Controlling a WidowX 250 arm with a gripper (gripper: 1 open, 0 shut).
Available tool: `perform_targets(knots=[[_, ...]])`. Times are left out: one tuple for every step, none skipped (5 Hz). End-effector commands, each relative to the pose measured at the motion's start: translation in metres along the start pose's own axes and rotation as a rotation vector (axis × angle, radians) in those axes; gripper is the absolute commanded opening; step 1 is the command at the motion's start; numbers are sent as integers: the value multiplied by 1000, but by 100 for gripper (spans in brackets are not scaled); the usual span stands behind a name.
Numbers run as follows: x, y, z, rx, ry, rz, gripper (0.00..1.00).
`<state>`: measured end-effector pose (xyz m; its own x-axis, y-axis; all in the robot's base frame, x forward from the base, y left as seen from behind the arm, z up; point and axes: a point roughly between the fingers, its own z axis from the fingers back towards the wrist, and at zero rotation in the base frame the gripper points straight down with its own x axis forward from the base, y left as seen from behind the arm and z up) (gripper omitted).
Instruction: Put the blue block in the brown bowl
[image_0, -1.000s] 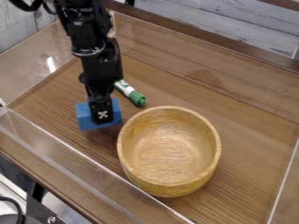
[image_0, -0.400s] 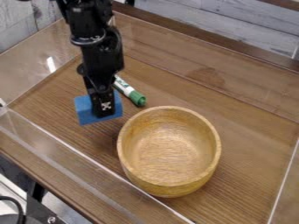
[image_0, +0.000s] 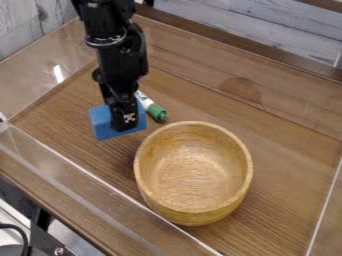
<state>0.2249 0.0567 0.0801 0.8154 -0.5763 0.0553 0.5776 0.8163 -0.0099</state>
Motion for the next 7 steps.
perform_targets(knots=[[7,2,13,51,-37,1,0],[8,0,11,55,-40,11,0],[9,-2,11,58,-43,22,0],[9,-5,10,61,-46,34,0],[10,-7,9,63,-50,45,0],[11,-8,10,65,-52,56,0],[13,-11,12,67,-54,71,0]])
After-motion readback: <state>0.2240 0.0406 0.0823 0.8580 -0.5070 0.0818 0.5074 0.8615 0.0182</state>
